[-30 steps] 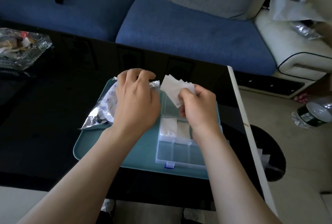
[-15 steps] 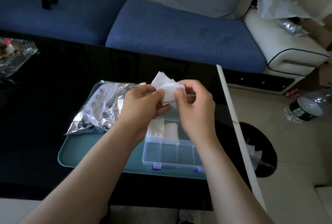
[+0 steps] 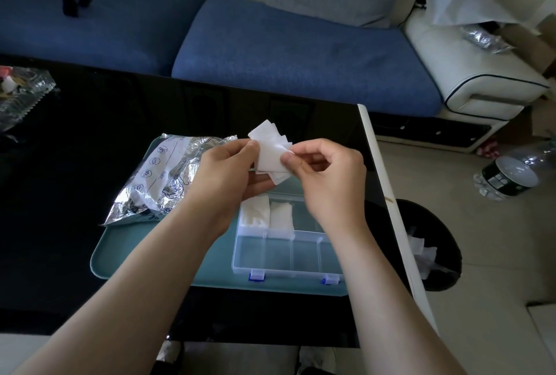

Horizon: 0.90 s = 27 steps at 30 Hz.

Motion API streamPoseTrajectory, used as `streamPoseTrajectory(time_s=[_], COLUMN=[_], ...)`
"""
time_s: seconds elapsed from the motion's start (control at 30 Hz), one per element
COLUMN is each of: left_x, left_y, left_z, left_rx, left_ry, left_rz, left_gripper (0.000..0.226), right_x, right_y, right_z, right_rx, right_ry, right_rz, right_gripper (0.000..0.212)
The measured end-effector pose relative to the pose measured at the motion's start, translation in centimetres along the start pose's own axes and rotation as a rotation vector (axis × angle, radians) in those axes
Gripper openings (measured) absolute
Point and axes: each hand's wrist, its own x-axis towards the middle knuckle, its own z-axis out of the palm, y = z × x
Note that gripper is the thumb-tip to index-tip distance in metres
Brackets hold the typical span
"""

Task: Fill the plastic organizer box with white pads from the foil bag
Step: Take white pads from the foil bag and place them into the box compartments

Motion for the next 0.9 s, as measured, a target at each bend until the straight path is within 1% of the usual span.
streamPoseTrajectory(time_s=[0.1,0.17,0.23,0.3,0.33,0.4,0.6,0.7,0.9], left_x=[-0.1,-0.1,-0.1,0.1,0.2,0.4,0.5,0.4,0.1], left_y=[-0.1,-0.3,-0.4,-0.4,-0.4,-0.4,-0.3,-0.1,0.0], left_z=[-0.1,-0.2,-0.2,-0.4,-0.5,-0.8,-0.9,-0.9,-0.6], left_rx=[0.044,0.086,0.083,0.065,0.069,0.072,0.007,-0.03,-0.07], left_ry=[-0.034,-0.06,-0.061,-0.029,-0.008,0.019,-0.005,-0.025,-0.011], left_rz=[0.031,0.07,0.098,0.11,0.113,0.105,0.029,-0.004,0.021], left_gripper=[0.026,0.021,0.013,0.014,0.016,0.021,0.021,0.027,0.021], right_x=[-0.1,-0.2,-0.2,-0.2,-0.2,-0.3,-0.2,-0.3,-0.3], right_y=[0.0,-0.1,-0.3,-0.7,-0.9,-1.1,-1.4,-1.4,-1.8], right_z=[0.1,0.2,0.2,0.0,0.0,0.1,0.2,0.2,0.3], right_rx=[-0.002,0.005,0.012,0.04,0.071,0.135,0.293,0.296,0.251], right_ry=[-0.046,-0.057,-0.078,-0.151,-0.198,-0.262,-0.258,-0.257,-0.207], right_rz=[0.021,0.065,0.158,0.26,0.295,0.339,0.446,0.438,0.434], right_gripper=[0.013,0.016,0.03,0.048,0.051,0.049,0.022,0.02,0.015])
